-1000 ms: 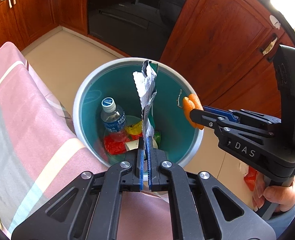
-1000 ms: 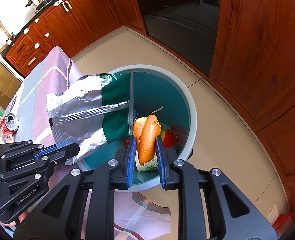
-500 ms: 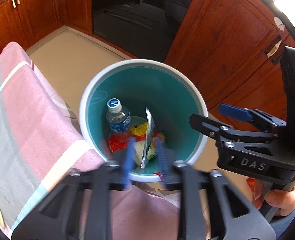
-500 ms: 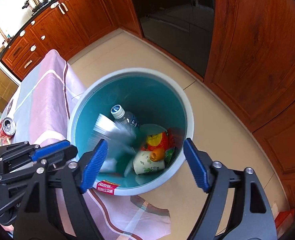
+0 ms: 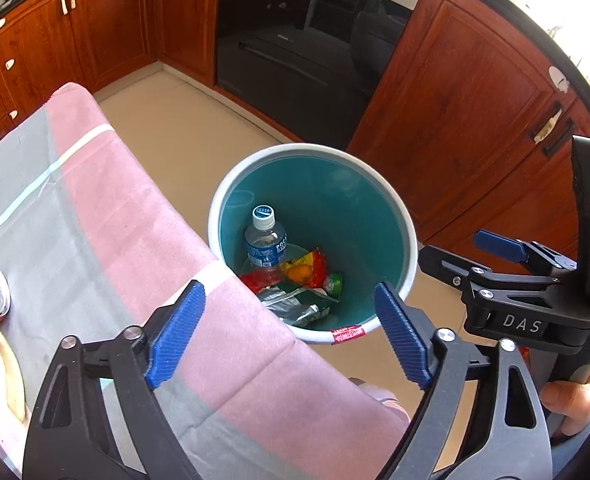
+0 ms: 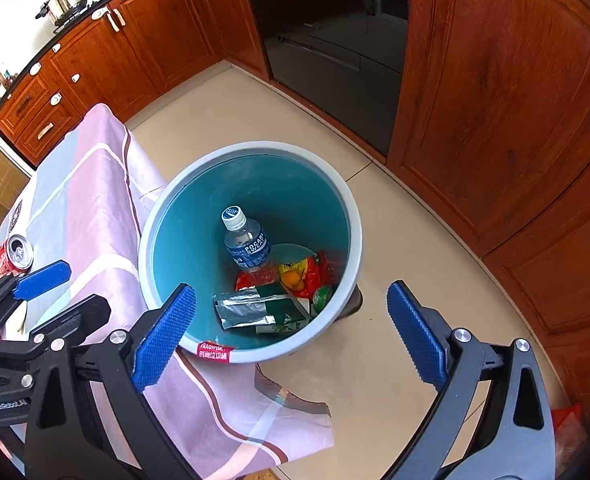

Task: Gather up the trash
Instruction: 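Move both tools back toward the table items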

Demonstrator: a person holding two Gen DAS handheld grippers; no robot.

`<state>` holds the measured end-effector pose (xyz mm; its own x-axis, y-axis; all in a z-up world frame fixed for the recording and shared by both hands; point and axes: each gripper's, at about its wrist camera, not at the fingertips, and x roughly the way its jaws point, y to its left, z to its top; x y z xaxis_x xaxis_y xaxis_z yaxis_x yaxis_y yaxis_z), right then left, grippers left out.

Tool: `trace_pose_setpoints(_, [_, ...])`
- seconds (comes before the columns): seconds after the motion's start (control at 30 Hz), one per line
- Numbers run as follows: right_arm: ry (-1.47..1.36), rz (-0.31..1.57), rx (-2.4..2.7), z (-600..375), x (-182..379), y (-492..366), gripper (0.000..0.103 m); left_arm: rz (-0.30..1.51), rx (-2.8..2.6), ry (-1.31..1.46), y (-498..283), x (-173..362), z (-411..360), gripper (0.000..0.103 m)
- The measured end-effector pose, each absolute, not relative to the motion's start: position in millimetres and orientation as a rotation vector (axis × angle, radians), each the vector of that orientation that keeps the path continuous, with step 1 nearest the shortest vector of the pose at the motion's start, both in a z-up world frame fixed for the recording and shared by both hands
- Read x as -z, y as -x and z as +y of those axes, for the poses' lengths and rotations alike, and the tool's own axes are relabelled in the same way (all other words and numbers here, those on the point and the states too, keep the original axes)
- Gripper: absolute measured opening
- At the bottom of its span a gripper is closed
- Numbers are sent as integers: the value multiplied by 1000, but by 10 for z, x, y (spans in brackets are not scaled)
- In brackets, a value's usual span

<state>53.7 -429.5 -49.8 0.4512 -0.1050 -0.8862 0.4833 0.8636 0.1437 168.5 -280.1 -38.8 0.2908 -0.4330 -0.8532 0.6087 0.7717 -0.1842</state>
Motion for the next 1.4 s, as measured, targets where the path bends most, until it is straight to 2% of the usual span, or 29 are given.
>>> trace_pose_setpoints(0.2, [-397, 1027, 374, -4181, 339, -420, 93, 1024, 690, -180, -1554, 239, -2650, 97])
trace_pose_setpoints(0.6, [-354, 990, 289, -3612, 8, -385, 93, 964, 593, -153, -1339, -74, -1833, 99])
trace_pose_setpoints(0.97, [-264, 1008, 127, -2631, -115, -748, 93, 942, 394, -86, -1427, -180, -526, 99])
trace_pose_setpoints(1.4, [-157, 1070, -27, -1576, 24, -1269, 93, 968, 220, 49, -1872, -29, 832, 99])
